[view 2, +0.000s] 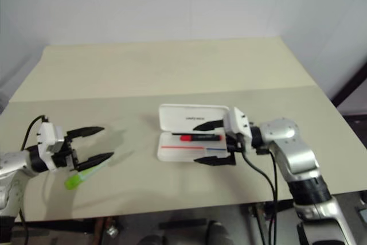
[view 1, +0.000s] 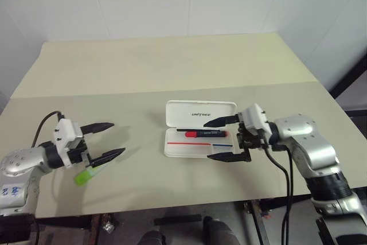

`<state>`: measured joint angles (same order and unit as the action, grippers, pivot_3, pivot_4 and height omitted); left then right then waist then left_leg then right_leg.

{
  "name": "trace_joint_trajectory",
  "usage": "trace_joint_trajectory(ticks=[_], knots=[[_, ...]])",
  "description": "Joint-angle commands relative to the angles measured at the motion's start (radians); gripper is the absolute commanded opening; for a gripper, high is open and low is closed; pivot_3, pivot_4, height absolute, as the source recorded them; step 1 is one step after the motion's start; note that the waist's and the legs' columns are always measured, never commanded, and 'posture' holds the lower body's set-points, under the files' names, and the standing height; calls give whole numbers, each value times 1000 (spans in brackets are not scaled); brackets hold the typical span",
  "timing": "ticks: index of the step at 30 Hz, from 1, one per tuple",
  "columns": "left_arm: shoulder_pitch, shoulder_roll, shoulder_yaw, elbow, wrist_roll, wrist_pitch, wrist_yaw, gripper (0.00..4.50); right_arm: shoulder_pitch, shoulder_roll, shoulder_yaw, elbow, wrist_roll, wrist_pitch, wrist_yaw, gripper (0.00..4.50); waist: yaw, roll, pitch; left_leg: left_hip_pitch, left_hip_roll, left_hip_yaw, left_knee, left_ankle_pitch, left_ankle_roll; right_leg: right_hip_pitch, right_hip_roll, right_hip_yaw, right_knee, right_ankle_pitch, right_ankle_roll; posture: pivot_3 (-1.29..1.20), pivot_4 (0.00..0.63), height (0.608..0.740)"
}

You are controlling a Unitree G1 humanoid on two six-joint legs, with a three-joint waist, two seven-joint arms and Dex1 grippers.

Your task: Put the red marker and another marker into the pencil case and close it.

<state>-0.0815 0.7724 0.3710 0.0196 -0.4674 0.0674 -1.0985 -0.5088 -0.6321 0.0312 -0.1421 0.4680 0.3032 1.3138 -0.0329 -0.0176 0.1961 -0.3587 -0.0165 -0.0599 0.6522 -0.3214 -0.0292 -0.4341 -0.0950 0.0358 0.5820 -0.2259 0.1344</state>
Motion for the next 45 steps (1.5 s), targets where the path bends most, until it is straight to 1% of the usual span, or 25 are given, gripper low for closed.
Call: trace_joint_trajectory(ticks=[1,3,6,8,11,16,20,25,26,27,31,35,36,40,45], knots=[[84,-3,81,-40,-16,-26,23,4500,22,-37,-119,-95,66,48,-92,4487,2,0,0,1,0,0,0,0,0,0,0,0,-1,0,0,0,150,740],[142,-20,103,-43,-10,-38,40,4500,43,-67,-172,-92,71,60,-126,4487,6,0,0,2,0,0,0,0,0,1,0,0,-3,-1,-1,0,150,740],[233,-51,125,-66,-2,-50,70,4500,91,-116,-217,-72,50,32,-134,4487,8,0,0,3,0,0,0,0,0,4,0,0,-4,-1,-1,0,150,740],[267,-68,136,-76,-2,-54,94,4500,107,-128,-222,-71,44,18,-142,4487,9,-1,0,4,0,0,0,0,0,5,0,0,-6,-1,-1,0,150,740],[297,-90,126,-34,20,-95,102,4500,105,-120,-211,-81,43,14,-161,4487,8,-1,0,4,0,0,0,0,0,5,0,0,-6,-1,-1,0,150,740],[251,-88,80,87,61,-170,90,4500,91,-112,-187,-89,41,9,-181,4487,7,-1,0,5,0,1,0,0,0,5,0,0,-5,0,-1,0,150,740],[197,-80,52,218,90,-222,77,4500,80,-117,-182,-97,46,15,-189,4487,8,-1,0,5,0,1,0,0,0,5,0,0,-5,0,-1,0,150,740],[159,-84,36,300,88,-240,64,4500,77,-127,-187,-100,52,19,-194,4487,7,-1,-1,4,0,1,0,0,0,5,0,0,-6,0,-1,0,150,740],[158,-87,34,303,82,-235,60,4114,77,-129,-191,-101,56,21,-194,4500,7,-1,-1,5,0,0,0,0,0,5,0,0,-6,0,-1,0,150,740],[159,-90,32,301,77,-230,57,3897,77,-132,-195,-101,59,21,-192,4500,7,-1,-1,5,0,0,0,0,0,5,0,0,-5,0,-1,0,150,740],[167,-99,29,287,64,-223,57,2662,85,-146,-202,-94,81,20,-162,4500,7,-1,-1,5,0,0,0,0,0,5,0,0,-3,0,-1,0,150,740],[173,-101,26,283,61,-224,60,1311,101,-164,-185,-104,95,10,-114,4500,7,-1,-1,7,1,0,0,1,0,6,0,0,0,-1,-2,0,150,740],[172,-102,25,281,61,-224,63,1088,101,-164,-180,-104,98,9,-106,4500,7,-1,-1,7,1,0,0,1,0,6,0,0,1,-1,-2,0,150,740],[168,-109,14,255,64,-216,82,1101,96,-159,-165,-96,83,-12,-82,4500,7,-1,-1,7,0,0,2,1,0,6,0,0,2,-1,-3,0,150,740],[142,-104,1,157,37,-176,86,1101,88,-156,-159,-47,53,-57,-69,4500,12,-1,-1,7,0,0,2,1,0,6,0,0,1,0,-2,0,150,740]])
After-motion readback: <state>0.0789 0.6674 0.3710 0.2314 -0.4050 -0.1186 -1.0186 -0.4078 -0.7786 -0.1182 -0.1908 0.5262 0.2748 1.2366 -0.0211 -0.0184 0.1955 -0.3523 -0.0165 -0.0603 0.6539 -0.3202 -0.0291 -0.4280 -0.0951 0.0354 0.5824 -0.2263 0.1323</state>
